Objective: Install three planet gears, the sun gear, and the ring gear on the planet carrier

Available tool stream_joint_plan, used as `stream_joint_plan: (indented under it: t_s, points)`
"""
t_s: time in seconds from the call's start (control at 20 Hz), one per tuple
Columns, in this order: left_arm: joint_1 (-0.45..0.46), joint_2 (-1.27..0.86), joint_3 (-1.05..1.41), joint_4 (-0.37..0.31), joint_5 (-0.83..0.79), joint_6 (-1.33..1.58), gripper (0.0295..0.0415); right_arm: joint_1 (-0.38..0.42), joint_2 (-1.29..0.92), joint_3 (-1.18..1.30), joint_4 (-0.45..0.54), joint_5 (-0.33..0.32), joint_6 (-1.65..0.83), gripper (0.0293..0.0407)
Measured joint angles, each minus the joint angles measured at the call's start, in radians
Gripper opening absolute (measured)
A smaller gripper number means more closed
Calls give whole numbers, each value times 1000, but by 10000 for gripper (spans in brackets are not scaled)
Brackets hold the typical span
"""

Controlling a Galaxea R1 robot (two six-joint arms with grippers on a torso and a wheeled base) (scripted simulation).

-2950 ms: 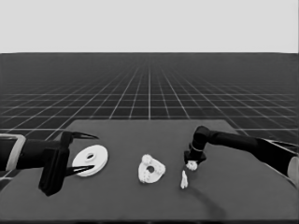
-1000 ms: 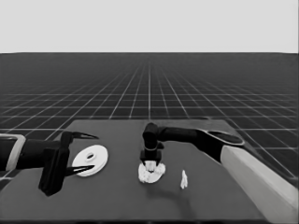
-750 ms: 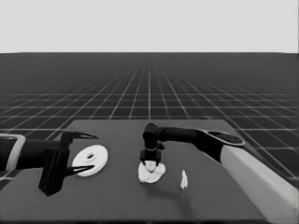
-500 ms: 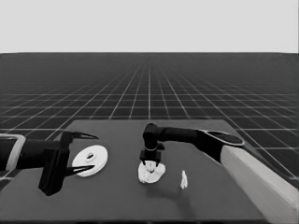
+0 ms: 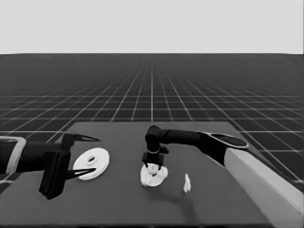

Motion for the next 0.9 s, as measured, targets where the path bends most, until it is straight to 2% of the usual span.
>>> stream_joint_plan:
  t_s: [0.9]
  points:
    - [0, 0, 0, 0, 0, 0, 385, -1, 0, 0, 0, 0, 188, 309]
